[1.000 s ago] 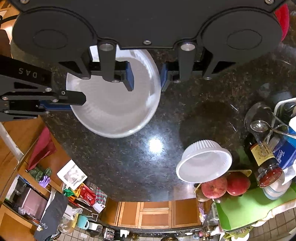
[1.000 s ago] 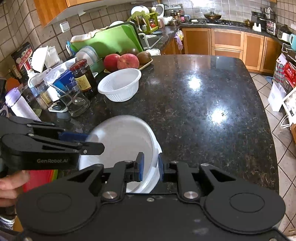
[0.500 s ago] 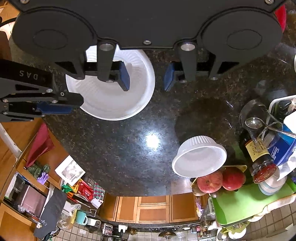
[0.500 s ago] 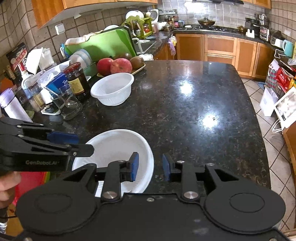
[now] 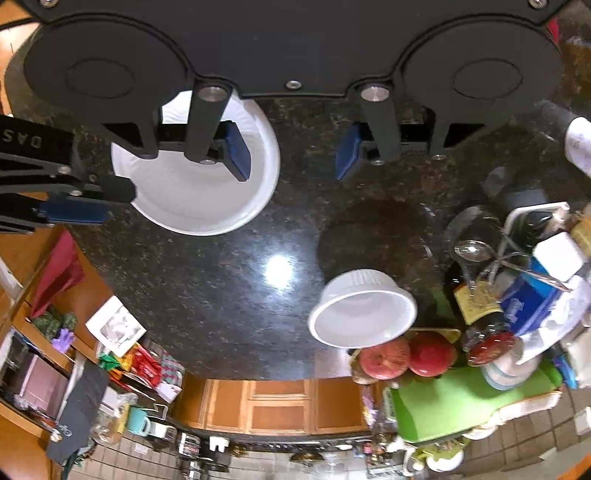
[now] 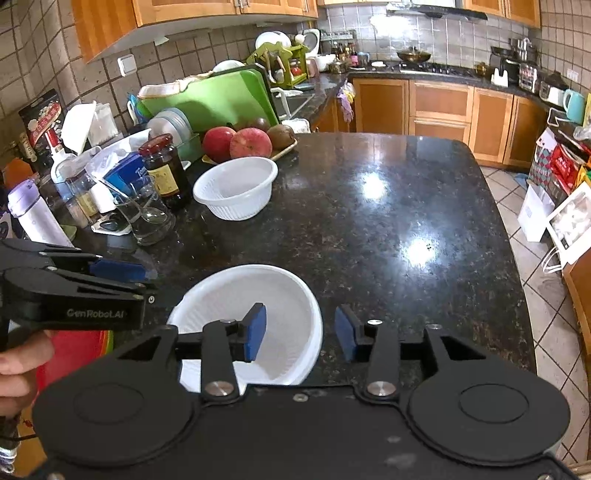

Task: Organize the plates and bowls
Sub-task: 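Move the left gripper to the white ribbed bowl beside the fruit tray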

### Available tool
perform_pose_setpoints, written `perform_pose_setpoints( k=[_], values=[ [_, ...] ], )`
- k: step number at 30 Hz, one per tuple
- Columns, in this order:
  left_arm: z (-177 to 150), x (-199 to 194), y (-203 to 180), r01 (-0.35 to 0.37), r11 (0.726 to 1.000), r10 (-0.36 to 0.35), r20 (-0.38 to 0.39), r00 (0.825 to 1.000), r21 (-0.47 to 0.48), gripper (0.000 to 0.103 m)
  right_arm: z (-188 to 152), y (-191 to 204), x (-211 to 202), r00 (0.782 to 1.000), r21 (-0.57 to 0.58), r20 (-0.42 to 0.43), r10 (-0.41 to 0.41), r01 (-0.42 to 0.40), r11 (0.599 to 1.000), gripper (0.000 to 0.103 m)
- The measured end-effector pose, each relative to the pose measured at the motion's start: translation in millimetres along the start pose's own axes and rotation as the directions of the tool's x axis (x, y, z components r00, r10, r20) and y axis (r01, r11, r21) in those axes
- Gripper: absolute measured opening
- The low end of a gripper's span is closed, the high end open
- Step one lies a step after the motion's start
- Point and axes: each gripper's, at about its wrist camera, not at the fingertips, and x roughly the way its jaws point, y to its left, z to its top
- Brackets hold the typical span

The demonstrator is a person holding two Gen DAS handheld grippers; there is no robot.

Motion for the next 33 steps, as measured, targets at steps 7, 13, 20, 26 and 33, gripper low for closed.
perform_pose_setpoints(
  k=[7, 13, 20, 26, 33],
  values=[
    [1, -5, 8, -0.070, 0.997, 0.070, 0.014, 0.997, -0.023, 0.058, 1, 11, -11, 0.999, -0.015, 0.033, 0.010, -0.009, 1.000, 0.046],
    [0, -10, 14, -0.105, 0.994, 0.106, 0.029, 0.994, -0.032, 0.058, 3, 19, -16, 0.998, -0.015, 0.043, 0.034, -0.033, 0.999, 0.046],
    [0, -20, 21, -0.135, 0.990, 0.138, 0.066, 0.988, -0.051, 0.058, 9, 30, -22, 0.996, -0.014, 0.081, 0.030, -0.029, 0.999, 0.047],
    [3, -28, 28, -0.150, 0.985, 0.159, 0.114, 0.981, -0.082, 0.059, 18, 40, -27, 0.991, -0.019, 0.132, 0.037, -0.035, 0.999, 0.054],
    [13, -38, 43, -0.140, 0.975, 0.174, 0.196, 0.965, -0.173, 0.062, 26, 54, -34, 0.948, -0.083, 0.318, -0.029, 0.058, 0.995, 0.058]
  ],
)
